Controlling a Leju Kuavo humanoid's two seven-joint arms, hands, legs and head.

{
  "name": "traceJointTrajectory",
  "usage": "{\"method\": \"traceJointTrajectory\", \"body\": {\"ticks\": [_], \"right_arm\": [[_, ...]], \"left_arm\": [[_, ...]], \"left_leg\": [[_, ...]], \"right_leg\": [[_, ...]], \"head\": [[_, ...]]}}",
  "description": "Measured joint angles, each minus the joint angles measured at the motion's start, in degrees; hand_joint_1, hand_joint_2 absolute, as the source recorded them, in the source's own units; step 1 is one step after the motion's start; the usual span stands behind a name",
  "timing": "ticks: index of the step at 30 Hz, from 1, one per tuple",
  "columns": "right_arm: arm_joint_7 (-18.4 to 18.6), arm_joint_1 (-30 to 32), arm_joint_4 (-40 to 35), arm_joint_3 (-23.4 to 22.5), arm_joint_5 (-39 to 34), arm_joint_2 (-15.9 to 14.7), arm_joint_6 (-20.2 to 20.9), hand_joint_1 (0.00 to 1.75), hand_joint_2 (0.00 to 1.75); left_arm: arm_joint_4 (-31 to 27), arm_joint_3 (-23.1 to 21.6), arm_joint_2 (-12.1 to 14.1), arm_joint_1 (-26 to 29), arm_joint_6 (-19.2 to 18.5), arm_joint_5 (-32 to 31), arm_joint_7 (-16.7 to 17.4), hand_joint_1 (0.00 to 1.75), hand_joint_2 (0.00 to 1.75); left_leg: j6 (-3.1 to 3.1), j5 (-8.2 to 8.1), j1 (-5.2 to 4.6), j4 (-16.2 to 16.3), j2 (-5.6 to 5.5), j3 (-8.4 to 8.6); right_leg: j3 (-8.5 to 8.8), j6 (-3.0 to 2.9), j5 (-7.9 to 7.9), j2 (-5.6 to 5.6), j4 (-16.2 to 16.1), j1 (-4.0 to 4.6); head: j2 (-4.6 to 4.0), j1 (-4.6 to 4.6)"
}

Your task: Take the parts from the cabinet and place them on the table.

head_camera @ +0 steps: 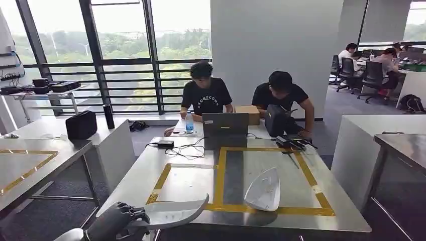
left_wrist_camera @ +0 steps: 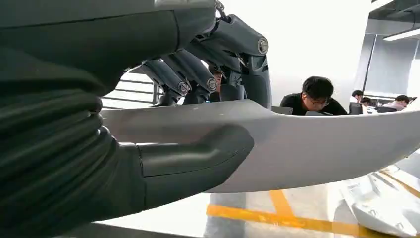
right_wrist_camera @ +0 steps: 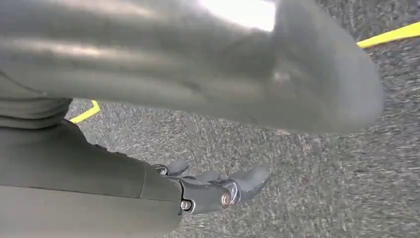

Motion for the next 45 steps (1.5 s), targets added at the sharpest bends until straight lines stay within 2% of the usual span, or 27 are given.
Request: {"method": "traceJointTrajectory", "body": {"ticks": [1, 2, 4, 6, 8, 10, 11, 12, 14, 15, 16, 17, 18, 19, 21, 23, 25, 26, 29, 30, 32, 34, 35, 40, 41, 43, 45], "right_arm": [[0.0, 0.0, 0.0, 0.0, 0.0, 0.0, 0.0, 0.00, 0.00], [0.0, 0.0, 0.0, 0.0, 0.0, 0.0, 0.0, 0.00, 0.00], [0.0, 0.1, 0.1, -0.1, 0.0, 0.2, 0.0, 0.00, 0.00], [0.0, 0.1, 0.1, -0.1, 0.3, 0.2, 0.0, 0.00, 0.00], [-0.1, -0.1, 0.1, -0.1, 0.5, 0.3, 0.0, 0.00, 0.00], [-0.3, -0.4, 0.0, -0.1, 0.8, 0.2, 0.0, 0.00, 0.00], [-0.3, -0.5, 0.0, -0.1, 0.9, 0.3, 0.1, 0.00, 0.00], [-0.2, -0.5, 0.0, -0.1, 0.9, 0.3, 0.1, 0.00, 0.00], [-0.2, -0.3, 0.1, -0.1, 1.0, 0.3, 0.1, 0.00, 0.00], [-0.2, -0.2, 0.1, -0.1, 1.0, 0.3, 0.1, 0.00, 0.00], [-0.2, -0.1, 0.1, -0.1, 1.0, 0.3, 0.2, 0.00, 0.00], [-0.2, -0.1, 0.1, -0.1, 1.0, 0.3, 0.1, 0.00, 0.00], [-0.2, 0.0, 0.1, -0.1, 1.0, 0.3, 0.2, 0.00, 0.00], [-0.1, 0.3, 0.1, -0.1, 1.0, 0.3, 0.2, 0.00, 0.00], [0.0, 0.3, 0.2, -0.1, 0.9, 0.4, 0.2, 0.00, 0.00], [-0.1, 0.0, 0.2, -0.1, 0.9, 0.4, 0.2, 0.00, 0.00], [-0.1, -0.3, 0.2, -0.1, 0.9, 0.4, 0.1, 0.00, 0.00], [-0.1, -0.3, 0.2, -0.1, 0.9, 0.4, 0.1, 0.00, 0.00], [-0.1, -0.3, 0.2, -0.2, 0.9, 0.5, 0.0, 0.00, 0.00], [-0.1, -0.2, 0.2, -0.2, 0.9, 0.5, 0.0, 0.00, 0.00], [-0.3, -0.2, 0.2, -0.3, 0.9, 0.6, -0.1, 0.00, 0.00], [-0.4, -0.1, 0.2, -0.3, 0.9, 0.7, -0.1, 0.00, 0.00], [-0.4, -0.1, 0.3, -0.4, 0.9, 0.9, -0.1, 0.00, 0.00], [-0.5, -0.3, 0.3, -0.4, 0.9, 1.0, -0.3, 0.00, 0.00], [-0.4, -0.5, 0.3, -0.4, 1.0, 1.0, -0.3, 0.00, 0.00], [-0.1, -0.6, 0.3, -0.5, 1.0, 1.0, -0.4, 0.00, 0.00], [-0.1, -0.5, 0.3, -0.6, 1.0, 1.1, -0.4, 0.00, 0.00]], "left_arm": [[0.1, 0.0, 0.0, 0.0, 0.0, 0.0, 0.0, 1.75, 1.75], [0.2, 0.0, 0.0, 0.0, 0.0, 0.0, 0.0, 1.75, 1.75], [0.8, 0.0, 0.1, 0.4, 0.0, 0.0, 0.0, 1.75, 1.75], [0.9, -0.2, 0.2, 0.7, 0.0, 0.0, 0.1, 1.75, 1.75], [0.6, -0.1, 0.4, 0.4, 0.1, 0.0, -0.1, 1.75, 1.75], [0.3, -0.1, 0.6, 0.2, 0.1, 0.1, -0.1, 1.75, 1.75], [0.3, -0.1, 0.7, 0.2, 0.1, 0.1, -0.1, 1.75, 1.75], [0.3, -0.1, 0.7, 0.2, 0.1, 0.1, -0.1, 1.75, 1.75], [0.5, -0.1, 0.7, 0.3, 0.1, 0.2, -0.2, 1.75, 1.75], [0.6, -0.1, 0.7, 0.3, 0.1, 0.3, -0.2, 1.75, 1.75], [0.7, -0.1, 0.7, 0.3, 0.0, 0.3, -0.2, 1.75, 1.75], [0.9, -0.1, 0.7, 0.3, 0.0, 0.4, -0.2, 1.75, 1.75], [0.9, -0.1, 0.7, 0.3, 0.0, 0.5, -0.2, 1.75, 1.75], [1.3, -0.1, 0.7, 0.2, 0.0, 0.6, -0.2, 1.75, 1.75], [1.4, -0.2, 0.7, 0.2, -0.2, 0.7, -0.1, 1.75, 1.75], [1.3, 0.0, 0.9, -0.2, -0.2, 0.9, -0.2, 1.75, 1.75], [1.4, 0.1, 0.9, -0.5, -0.2, 1.0, -0.2, 1.75, 1.75], [1.6, 0.1, 0.9, -0.6, -0.2, 1.0, -0.3, 1.75, 1.75], [2.9, 0.0, 0.9, -0.7, -0.2, 0.8, -0.3, 1.75, 1.75], [3.3, 0.0, 0.9, -0.8, -0.1, 0.6, -0.3, 1.75, 1.75], [4.3, 0.0, 0.9, -1.4, 0.0, 0.2, -0.2, 1.75, 1.75], [6.1, -0.1, 0.9, -2.3, 0.4, -0.1, -0.1, 1.75, 1.75], [7.3, -0.1, 0.9, -2.6, 0.8, -0.2, 0.0, 1.75, 1.75], [11.6, -0.5, 0.6, -5.0, 3.5, -0.6, -0.2, 1.75, 1.75], [12.9, -0.5, 0.5, -5.7, 4.2, -0.6, -0.3, 1.75, 1.75], [16.7, -0.5, -0.2, -7.0, 6.1, -0.7, -0.3, 1.75, 1.75], [20.3, -0.7, -0.7, -7.6, 8.1, -1.3, 0.4, 1.75, 1.75]], "left_leg": [[0.00, 0.70, 0.05, -2.4, 0.05, -0.38], [0.15, 3.74, 0.06, -6.0, 0.11, -0.37], [0.72, 18.78, 0.00, -14.5, 0.46, -1.42], [1.56, 18.32, -0.33, -13.4, 0.40, -0.18], [2.47, 17.67, -0.02, -14.2, 0.31, 1.35], [3.20, 16.74, 0.17, -15.0, 0.24, 3.23], [3.41, 16.12, 0.17, -15.3, 0.29, 4.04], [3.44, 15.44, 0.17, -15.4, 0.23, 4.77], [3.43, 13.76, 0.18, -15.6, 0.00, 6.72], [3.32, 12.83, 0.18, -15.6, -0.09, 7.81], [3.19, 11.82, 0.17, -15.6, -0.14, 9.14], [3.12, 10.76, 0.17, -15.6, -0.13, 10.58], [2.96, 9.73, 0.17, -15.6, -0.11, 11.76], [2.73, 8.67, -0.02, -15.4, -0.19, 11.92], [1.85, 6.86, -0.22, -15.8, -0.55, 13.07], [1.11, 7.66, -0.15, -15.5, -0.59, 14.38], [0.68, 8.91, 0.00, -10.6, -0.25, 11.85], [0.56, 8.44, 0.02, -6.3, -0.19, 8.92], [0.02, 2.80, 0.08, 0.9, -0.11, 1.93], [0.07, 2.58, 0.08, 0.4, -0.10, 0.80], [0.60, 6.76, 0.02, -5.2, -0.08, 0.94], [1.56, 16.94, -0.26, -13.6, 0.02, 1.47], [1.62, 18.25, -0.67, -15.2, -0.21, 0.77], [2.82, 17.80, -0.03, -16.0, -0.04, 2.48], [3.18, 17.55, 0.05, -16.1, 0.15, 2.83], [3.37, 16.95, 0.14, -16.0, 0.20, 3.21], [3.24, 16.37, 0.23, -15.9, 0.19, 3.72]], "right_leg": [[1.13, 0.09, -0.97, 0.14, 0.0, -0.08], [2.47, 0.32, -1.97, 0.26, 0.0, -0.15], [4.55, 0.90, -4.07, 0.33, 0.5, -0.02], [5.28, 1.86, -6.00, 0.65, -0.5, 0.09], [6.03, 2.50, -4.41, 0.52, 1.2, 0.40], [2.25, 2.82, -2.22, 0.05, 7.8, 0.16], [-0.76, 3.01, -2.51, -0.10, 11.6, 0.11], [-3.55, 3.20, -4.10, -0.12, 14.3, 0.12], [-7.73, 3.54, -9.73, -0.15, 15.7, 0.09], [-8.90, 3.61, -11.21, -0.18, 14.7, 0.03], [-9.41, 3.55, -10.95, -0.23, 12.3, 0.03], [-9.36, 3.47, -8.17, -0.23, 8.7, 0.05], [-9.24, 3.19, -2.56, -0.25, 4.9, 0.06], [-9.75, 2.93, 6.25, -0.43, 0.9, 0.11], [-8.89, 2.15, 6.29, -0.42, 1.3, 0.61], [-8.03, 1.14, 5.59, -0.50, 0.8, 0.45], [-6.02, 0.09, 4.86, -0.32, 0.1, 0.15], [-5.18, -0.23, 4.17, -0.30, -0.1, 0.15], [-2.84, -0.25, 2.04, -0.11, -0.2, 0.17], [-1.78, -0.23, 1.28, 0.01, -0.2, 0.17], [0.38, -0.22, -0.31, 0.24, -0.2, 0.17], [1.52, 0.07, -1.66, 0.33, -0.4, 0.17], [2.43, 0.49, -2.20, 0.60, 0.3, 0.37], [2.25, 2.09, -4.43, 0.20, 0.8, 0.56], [0.51, 2.35, -5.76, 0.06, 4.0, 0.45], [-5.70, 2.88, -8.95, -0.02, 13.9, 0.10], [-9.54, 3.23, -8.04, -0.12, 17.8, -0.20]], "head": [[0.00, 0.02], [0.00, -0.02], [0.00, -0.05], [0.00, -0.04], [-0.02, -0.02], [0.00, 0.06], [0.00, 0.09], [0.02, 0.11], [0.02, 0.20], [0.02, 0.19], [0.02, 0.28], [0.00, 0.26], [0.00, 0.28], [-0.02, 0.33], [0.00, 0.28], [0.00, 0.24], [0.00, 0.15], [0.00, 0.06], [0.00, 0.00], [0.00, 0.00], [0.00, -0.02], [0.00, -0.05], [0.00, 0.06], [0.02, 0.00], [0.00, 0.02], [0.00, 0.11], [0.00, 0.19]]}}
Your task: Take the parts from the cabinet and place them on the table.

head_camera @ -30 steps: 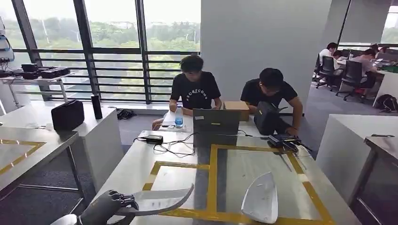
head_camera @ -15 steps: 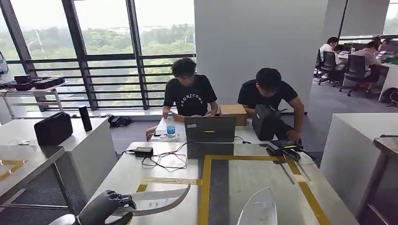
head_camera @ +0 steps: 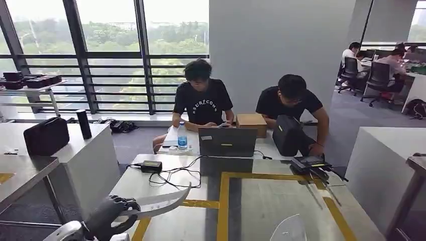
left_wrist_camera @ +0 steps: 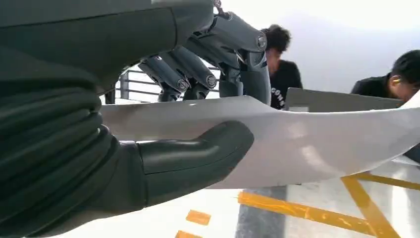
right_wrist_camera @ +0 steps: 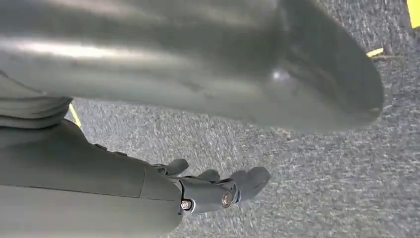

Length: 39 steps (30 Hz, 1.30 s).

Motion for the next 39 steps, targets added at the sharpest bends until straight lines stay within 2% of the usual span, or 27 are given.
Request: {"method": "traceJointTrajectory", "body": {"ticks": [1, 2, 3, 4, 5, 6, 7, 8, 9, 11, 15, 16, 17, 18, 20, 32, 33, 39], "right_arm": [[0.0, 0.0, 0.0, -0.1, 0.1, 0.0, 0.0, 0.00, 0.00], [0.0, 0.0, 0.0, -0.3, 0.2, 0.0, 0.0, 0.00, 0.00], [0.0, 0.0, 0.0, -0.3, 0.3, 0.0, -0.1, 0.00, 0.00], [0.0, -0.1, 0.0, -0.4, 0.4, 0.0, -0.2, 0.00, 0.00], [0.0, -0.1, 0.1, -0.5, 0.6, 0.3, -0.2, 0.00, 0.00], [0.2, -0.2, 0.1, -0.7, 0.8, 0.3, -0.1, 0.00, 0.00], [0.4, -0.2, 0.1, -0.7, 0.9, 0.4, -0.1, 0.00, 0.00], [0.6, -0.1, 0.1, -0.8, 1.0, 0.5, -0.1, 0.00, 0.00], [0.6, -0.1, 0.1, -0.9, 1.0, 0.5, -0.1, 0.00, 0.00], [0.6, -0.1, 0.1, -1.0, 1.0, 0.5, -0.1, 0.00, 0.00], [0.6, -0.2, 0.1, -1.2, 1.1, 0.5, 0.0, 0.00, 0.00], [0.6, -0.2, 0.1, -1.2, 1.1, 0.5, 0.0, 0.00, 0.00], [0.6, -0.2, 0.1, -1.2, 1.1, 0.5, 0.1, 0.00, 0.00], [0.7, -0.2, 0.1, -1.2, 1.1, 0.5, 0.1, 0.00, 0.00], [0.8, -0.2, 0.1, -1.2, 1.1, 0.5, 0.2, 0.00, 0.00], [1.0, -0.2, 0.1, -2.1, 1.0, 0.7, 0.1, 0.00, 0.00], [1.0, -0.2, 0.1, -2.2, 1.0, 0.7, 0.1, 0.00, 0.00], [1.0, -0.2, 0.1, -2.4, 1.0, 0.7, 0.1, 0.00, 0.00]], "left_arm": [[1.9, -0.1, -0.2, -0.5, 1.1, -0.4, 0.5, 1.75, 1.75], [3.9, -0.2, -0.3, -1.2, 2.2, -0.9, 1.1, 1.75, 1.75], [5.9, -0.2, -0.5, -2.1, 3.5, -1.3, 1.6, 1.75, 1.75], [7.9, -0.2, -0.6, -3.0, 4.7, -1.7, 2.0, 1.75, 1.75], [9.9, -0.2, -0.6, -4.0, 5.9, -1.9, 2.2, 1.75, 1.75], [12.0, 0.0, -0.7, -4.7, 7.2, -2.4, 2.4, 1.75, 1.75], [13.7, 0.1, -0.7, -5.2, 8.2, -3.0, 2.6, 1.75, 1.75], [15.2, 0.3, -0.8, -5.7, 9.1, -3.4, 3.0, 1.75, 1.75], [17.0, 0.4, -0.8, -6.3, 10.3, -4.4, 3.8, 1.75, 1.75], [19.9, 0.4, -1.0, -7.7, 10.8, -5.7, 5.2, 1.75, 1.75], [24.2, 0.4, -1.1, -10.1, 10.8, -7.3, 7.3, 1.75, 1.75], [25.0, 0.4, -1.2, -10.5, 10.8, -7.3, 7.6, 1.75, 1.75], [25.7, 0.5, -1.3, -10.8, 10.7, -7.3, 7.9, 1.75, 1.75], [26.2, 0.6, -1.3, -11.0, 10.6, -7.3, 7.9, 0.00, 1.75], [27.1, 0.9, -1.5, -11.2, 10.5, -7.6, 7.8, 0.00, 1.75], [28.7, 1.3, -2.6, -11.5, 11.6, -8.0, 7.0, 0.00, 1.75], [28.8, 1.3, -2.6, -11.6, 11.6, -8.0, 6.8, 0.00, 0.00], [28.7, 2.7, -3.9, -11.8, 7.2, -6.7, 3.8, 0.00, 0.00]], "left_leg": [[-0.17, -0.37, 0.08, 0.1, -0.01, 0.36], [-0.41, -0.76, 0.24, 0.4, -0.02, 0.70], [-0.75, -1.25, 0.48, 0.7, -0.05, 1.10], [-1.27, -1.70, 0.46, 0.9, -0.08, 1.19], [-1.71, -1.95, 0.14, 1.5, -0.28, 0.94], [-2.02, -1.77, 0.06, 1.1, -0.37, 0.84], [-1.51, -2.09, -0.05, 1.3, -0.33, 0.94], [-0.56, -1.70, -0.09, 1.1, -0.31, 1.03], [-0.35, -1.62, -0.13, 0.8, -0.29, 1.23], [-0.40, -1.55, -0.12, 0.5, -0.14, 1.48], [-0.92, -1.27, -0.08, 0.0, -0.10, 1.72], [-1.21, -1.26, -0.07, -0.1, -0.11, 1.72], [-1.90, -1.23, 0.00, -0.2, -0.11, 1.76], [-2.57, -1.21, 0.06, -0.3, -0.11, 1.79], [-2.88, -1.22, 0.10, -0.3, -0.11, 1.79], [-2.81, -1.27, -0.01, 0.0, -0.13, 1.74], [-2.79, -1.28, -0.01, 0.0, -0.13, 1.74], [-2.76, -1.29, -0.03, 0.1, -0.14, 1.73]], "right_leg": [[0.08, 0.13, 2.54, -0.05, -2.0, -0.16], [1.19, 0.30, 5.84, -0.11, -6.1, -0.31], [3.16, 0.47, 9.50, -0.20, -11.7, -0.49], [4.27, 0.66, 10.89, -0.30, -15.6, -0.68], [4.89, 0.65, 10.21, -0.11, -16.4, -0.33], [5.07, -0.29, 9.94, -0.10, -16.4, -0.43], [5.09, -0.28, 10.10, -0.07, -16.8, -0.57], [5.14, -0.34, 10.13, 0.04, -16.9, -0.56], [5.16, -0.47, 10.16, 0.12, -16.9, -0.53], [5.18, -0.84, 10.10, 0.21, -16.9, -0.41], [5.20, -1.31, 10.07, 0.20, -16.9, -0.31], [5.20, -1.35, 10.07, 0.18, -16.9, -0.29], [5.20, -1.39, 10.08, 0.17, -16.9, -0.25], [5.19, -1.40, 10.07, 0.16, -16.8, -0.23], [5.20, -1.41, 10.08, 0.15, -16.8, -0.22], [5.51, -1.23, 10.31, 0.13, -17.1, -0.33], [5.52, -1.22, 10.32, 0.14, -17.1, -0.33], [5.54, -1.15, 10.36, 0.14, -17.2, -0.36]], "head": [[0.02, 0.04], [0.02, 0.02], [0.02, 0.07], [0.00, 0.07], [0.00, 0.24], [0.02, -0.04], [0.02, 0.04], [0.00, -0.09], [0.02, -0.15], [0.00, -0.24], [0.00, -0.26], [0.00, -0.24], [0.00, -0.24], [0.00, -0.24], [0.02, -0.24], [0.00, -0.24], [0.00, -0.24], [0.00, -0.24]]}}
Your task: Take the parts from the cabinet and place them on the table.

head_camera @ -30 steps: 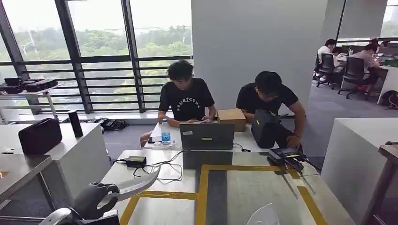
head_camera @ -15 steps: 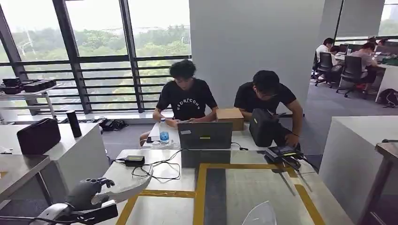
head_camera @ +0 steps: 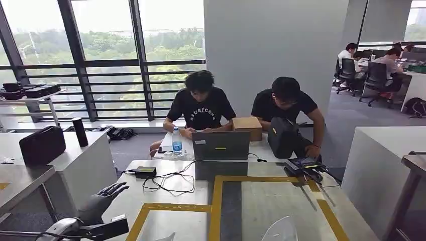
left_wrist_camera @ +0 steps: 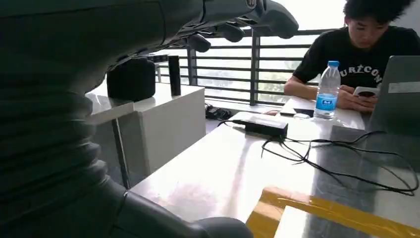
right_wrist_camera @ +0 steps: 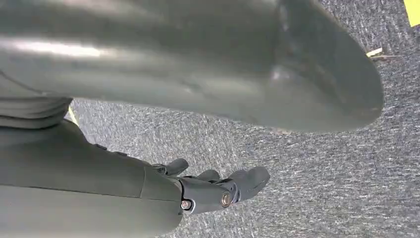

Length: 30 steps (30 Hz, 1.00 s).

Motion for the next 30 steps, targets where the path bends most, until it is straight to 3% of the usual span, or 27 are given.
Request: {"method": "traceJointTrajectory", "body": {"ticks": [4, 11, 14, 15, 16, 17, 19, 20, 21, 22, 24, 25, 27, 30], "right_arm": [[-0.3, 0.0, 0.0, -0.2, 0.0, 0.0, 0.0, 0.00, 0.00], [-0.7, -0.1, 0.0, -0.3, 0.2, 0.3, 0.0, 0.00, 0.00], [-0.8, -0.1, 0.0, -0.3, 0.3, 0.3, 0.0, 0.00, 0.00], [-0.9, -0.1, 0.0, -0.3, 0.3, 0.3, 0.0, 0.00, 0.00], [-0.9, -0.1, 0.0, -0.3, 0.3, 0.3, 0.0, 0.00, 0.00], [-0.9, -0.1, 0.0, -0.3, 0.3, 0.3, 0.0, 0.00, 0.00], [-1.0, 0.0, 0.0, -0.4, 0.3, 0.3, 0.0, 0.00, 0.00], [-0.9, 0.0, 0.0, -0.5, 0.3, 0.3, 0.0, 0.00, 0.00], [-0.9, 0.1, 0.0, -0.7, 0.3, 0.3, 0.0, 0.00, 0.00], [-0.9, 0.1, 0.0, -0.8, 0.3, 0.3, 0.0, 0.00, 0.00], [-0.9, 0.0, 0.0, -1.0, 0.3, 0.3, -0.1, 0.00, 0.00], [-0.9, -0.1, 0.0, -1.2, 0.3, 0.3, -0.1, 0.00, 0.00], [-0.6, -0.1, 0.0, -1.2, 0.3, 0.4, -0.1, 0.00, 0.00], [-0.5, -0.1, 0.0, -1.3, 0.3, 0.5, -0.1, 0.00, 0.00]], "left_arm": [[-1.6, 0.0, -1.6, 0.0, -0.9, -0.7, -1.4, 0.00, 0.00], [-8.9, -1.2, -4.8, 1.4, -3.9, -1.1, -1.6, 0.00, 0.00], [-11.8, -2.0, -5.1, 2.0, -4.6, -0.7, -1.9, 0.00, 0.00], [-13.0, -2.2, -5.2, 2.3, -4.8, -0.3, -2.1, 0.00, 0.00], [-14.1, -2.5, -5.4, 2.5, -5.1, 0.0, -2.0, 0.00, 0.00], [-14.9, -2.9, -5.4, 2.5, -5.2, 0.1, -2.0, 0.00, 0.00], [-16.3, -3.5, -5.5, 3.3, -5.7, 0.4, -1.5, 0.00, 0.00], [-16.9, -3.7, -5.5, 3.8, -5.9, 0.8, -1.4, 0.00, 0.00], [-17.5, -4.0, -5.5, 4.3, -6.3, 1.0, -1.1, 0.00, 0.00], [-18.1, -4.4, -5.5, 4.7, -6.3, 1.2, -0.9, 0.00, 0.00], [-18.9, -4.9, -5.5, 4.7, -6.4, 1.5, -0.9, 0.00, 0.00], [-19.4, -4.9, -5.6, 4.7, -6.4, 1.8, -0.9, 0.00, 0.00], [-19.9, -5.0, -5.4, 4.8, -6.4, 1.9, -0.7, 0.00, 0.00], [-20.4, -5.4, -5.5, 5.0, -6.4, 1.9, -0.7, 0.00, 0.00]], "left_leg": [[0.03, -0.01, -0.01, 0.0, -0.04, -0.03], [0.93, -0.45, -0.26, 0.8, -0.02, -0.41], [1.67, -0.13, -0.47, 0.6, -0.02, -0.46], [2.17, 0.64, 0.38, -0.6, 0.09, 0.10], [2.38, 0.92, 0.34, -1.2, 0.27, 0.36], [2.68, 1.12, 0.42, -1.2, 0.34, 0.32], [2.68, 1.12, 0.42, -1.2, 0.39, 0.13], [2.67, 1.13, 0.43, -1.1, 0.41, 0.03], [2.64, 1.12, 0.53, -1.0, 0.40, -0.07], [2.51, 1.04, 0.67, -0.7, 0.39, -0.20], [1.75, 0.67, 1.21, 0.1, 0.33, -0.46], [1.17, 0.39, 1.24, 0.5, 0.35, -0.65], [0.23, 0.54, 0.78, 0.8, 0.17, -1.04], [-0.72, 0.85, 1.05, 0.3, 0.11, -0.92]], "right_leg": [[0.02, 0.01, 0.00, -0.04, 0.0, -0.01], [0.05, 0.65, 0.12, 0.01, -0.1, -0.26], [0.26, 1.37, 0.51, 0.05, -0.7, -0.41], [0.27, 1.58, 0.31, 0.01, -0.7, -0.16], [-0.18, 1.73, -0.71, -0.10, 0.4, -0.10], [-1.53, 1.81, -2.83, -0.13, 3.5, -0.13], [-5.35, 2.25, -6.67, -0.15, 12.0, -0.34], [-6.75, 2.45, -7.51, -0.15, 15.0, -0.37], [-7.05, 2.62, -6.99, -0.21, 15.6, -0.52], [-5.96, 2.84, -5.22, -0.30, 13.3, -0.74], [-0.96, 3.25, -0.35, -0.44, 3.5, -1.12], [0.75, 3.46, -0.86, -0.37, 0.1, -1.11], [0.55, 1.89, -0.63, 0.05, 0.3, -0.79], [0.38, 0.45, -0.21, -0.07, 0.2, -0.73]], "head": [[0.00, 0.00], [0.00, 0.00], [0.02, 0.00], [0.02, 0.02], [0.00, 0.04], [0.02, 0.11], [0.00, 0.20], [0.00, 0.22], [0.00, 0.24], [0.00, 0.24], [0.00, 0.26], [0.00, 0.31], [0.02, 0.17], [0.00, 0.15]]}}
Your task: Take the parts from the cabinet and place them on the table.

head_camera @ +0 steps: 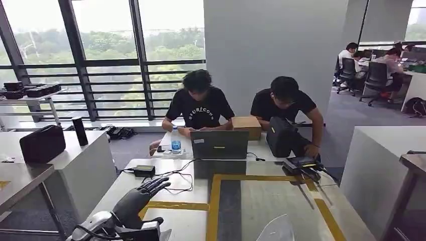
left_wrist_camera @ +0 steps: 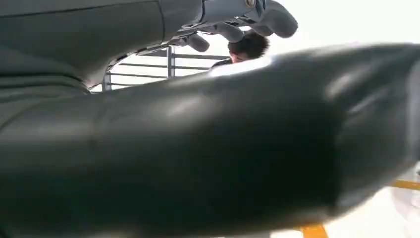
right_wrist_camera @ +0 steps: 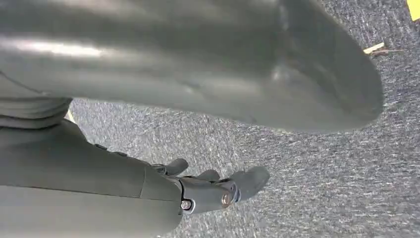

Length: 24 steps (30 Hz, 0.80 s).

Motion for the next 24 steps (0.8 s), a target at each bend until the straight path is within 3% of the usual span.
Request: {"method": "traceJointTrajectory", "body": {"ticks": [1, 2, 4, 5, 6, 7, 10, 11, 13, 15, 16, 17, 19, 20, 21, 22, 24], "right_arm": [[0.1, 0.0, 0.0, 0.0, 0.0, 0.0, 0.0, 0.00, 0.00], [0.1, -0.1, 0.0, 0.0, 0.0, 0.0, 0.0, 0.00, 0.00], [0.1, 0.0, 0.0, 0.0, 0.0, 0.0, 0.0, 0.00, 0.00], [0.1, 0.0, 0.0, 0.0, 0.0, 0.0, 0.0, 0.00, 0.00], [0.1, 0.0, 0.0, 0.0, 0.0, 0.0, 0.0, 0.00, 0.00], [0.2, 0.0, 0.0, 0.0, 0.0, 0.0, 0.0, 0.00, 0.00], [0.2, 0.0, 0.0, 0.0, 0.2, 0.0, 0.0, 0.00, 0.00], [0.2, -0.1, 0.0, 0.0, 0.3, 0.0, -0.1, 0.00, 0.00], [0.2, -0.1, 0.0, -0.1, 0.4, 0.0, -0.1, 0.00, 0.00], [0.2, 0.0, 0.0, -0.1, 0.5, 0.0, -0.1, 0.00, 0.00], [0.2, 0.0, 0.0, -0.1, 0.5, 0.0, -0.1, 0.00, 0.00], [0.2, -0.1, 0.0, -0.1, 0.5, 0.0, -0.1, 0.00, 0.00], [0.2, 0.0, 0.0, -0.1, 0.5, -0.1, -0.1, 0.00, 0.00], [0.2, 0.0, 0.0, -0.1, 0.6, -0.1, -0.1, 0.00, 0.00], [0.2, 0.1, 0.0, -0.1, 0.6, -0.1, -0.1, 0.00, 0.00], [0.2, 0.0, 0.0, -0.1, 0.6, 0.0, 0.0, 0.00, 0.00], [0.2, 0.0, 0.0, -0.1, 0.6, -0.1, 0.0, 0.00, 0.00]], "left_arm": [[-0.1, -0.1, 0.0, 0.0, 0.0, 0.1, 0.1, 0.00, 0.00], [-0.2, -0.2, 0.1, 0.0, 0.0, 0.1, 0.1, 0.00, 0.00], [-0.4, -0.5, 0.2, 0.1, 0.0, 0.3, 0.2, 0.00, 0.00], [-0.4, -0.5, 0.2, 0.3, 0.0, 0.6, 0.3, 0.00, 0.00], [-0.4, -0.5, 0.2, 0.5, 0.0, 0.8, 0.3, 0.00, 0.00], [-0.4, -0.6, 0.2, 0.5, 0.0, 1.0, 0.5, 0.00, 0.00], [-1.1, -0.7, 0.4, 0.4, 0.0, 1.1, 0.4, 0.00, 0.00], [-1.3, -0.7, 0.5, 0.3, 0.0, 1.1, 0.4, 0.00, 0.00], [-1.4, -0.8, 0.5, 0.4, -0.2, 1.2, 0.5, 0.00, 0.00], [-1.7, -0.9, 0.6, 0.4, -0.3, 1.2, 0.6, 0.00, 0.00], [-1.8, -1.0, 0.6, 0.3, -0.3, 1.2, 0.6, 0.00, 0.00], [-1.9, -1.0, 0.5, 0.3, -0.3, 1.3, 0.7, 0.00, 0.00], [-1.9, -1.0, 0.6, 0.3, -0.3, 1.3, 0.8, 0.00, 0.00], [-1.9, -1.0, 0.6, 0.4, -0.3, 1.3, 0.8, 0.00, 0.00], [-1.9, -1.1, 0.5, 0.5, -0.3, 1.3, 0.8, 0.00, 0.00], [-1.9, -1.1, 0.5, 0.6, -0.3, 1.3, 0.8, 0.00, 0.00], [-1.9, -1.2, 0.6, 0.7, -0.3, 1.4, 0.6, 0.00, 0.00]], "left_leg": [[-0.17, -1.04, 0.04, 0.8, 0.06, -0.50], [-0.19, -3.21, 0.02, 3.5, 0.14, -1.49], [-0.32, -8.15, -0.08, 12.8, 0.12, -5.24], [-0.26, -9.57, -0.08, 16.5, 0.12, -6.70], [-0.09, -9.77, -0.13, 18.0, 0.12, -7.09], [0.18, -8.70, -0.21, 16.7, 0.12, -6.00], [1.49, -2.79, -0.74, 2.2, 0.12, 2.52], [1.63, -3.68, -1.11, 0.9, 0.09, 3.48], [1.61, -3.27, -1.41, 0.4, -0.01, 3.08], [2.28, -2.57, -1.17, -0.1, -0.05, 2.94], [2.58, -2.08, -0.88, -0.5, 0.22, 2.95], [3.02, -1.77, -0.88, -0.6, 0.25, 2.74], [3.51, -1.25, -0.94, -0.5, 0.45, 1.88], [3.57, -0.93, -0.97, -0.4, 0.47, 1.32], [3.54, -0.61, -0.99, -0.3, 0.46, 0.81], [3.45, -0.36, -0.98, -0.2, 0.44, 0.42], [3.12, -0.03, -0.97, 0.0, 0.41, -0.03]], "right_leg": [[-0.02, -0.44, 0.25, -0.08, -0.1, -0.10], [-0.18, -0.81, 0.41, -0.09, -0.2, -0.09], [-0.68, -1.24, 0.72, -0.17, -0.2, 0.15], [-1.01, -1.38, 0.93, -0.20, -0.2, 0.31], [-1.34, -1.40, 1.16, -0.20, -0.1, 0.41], [-1.58, -1.37, 1.38, -0.19, -0.1, 0.53], [-1.63, -1.05, 1.74, -0.19, -0.1, 0.60], [-1.89, -0.56, 2.04, -0.20, -0.1, 0.78], [-2.23, 0.19, 2.58, -0.20, -0.3, 0.54], [-2.14, 1.02, 3.17, -0.22, -0.8, 0.72], [-2.30, 1.21, 2.39, -0.27, -0.3, 0.42], [-3.04, 1.48, 0.52, -0.34, 1.4, 0.48], [-6.56, 1.99, -4.77, -0.32, 10.4, 0.53], [-8.32, 2.16, -6.68, -0.32, 14.9, 0.55], [-8.96, 2.21, -7.26, -0.32, 17.2, 0.55], [-8.12, 2.19, -6.55, -0.33, 16.3, 0.54], [-2.20, 1.97, -2.56, -0.34, 7.2, 0.54]], "head": [[0.00, 0.00], [0.00, -0.09], [0.00, -0.11], [0.00, -0.09], [0.00, -0.11], [0.00, -0.11], [0.00, -0.13], [0.00, -0.11], [0.00, -0.20], [0.00, -0.17], [0.00, -0.15], [0.00, -0.07], [0.00, -0.04], [0.00, -0.02], [0.00, 0.02], [0.00, 0.02], [0.00, 0.07]]}}
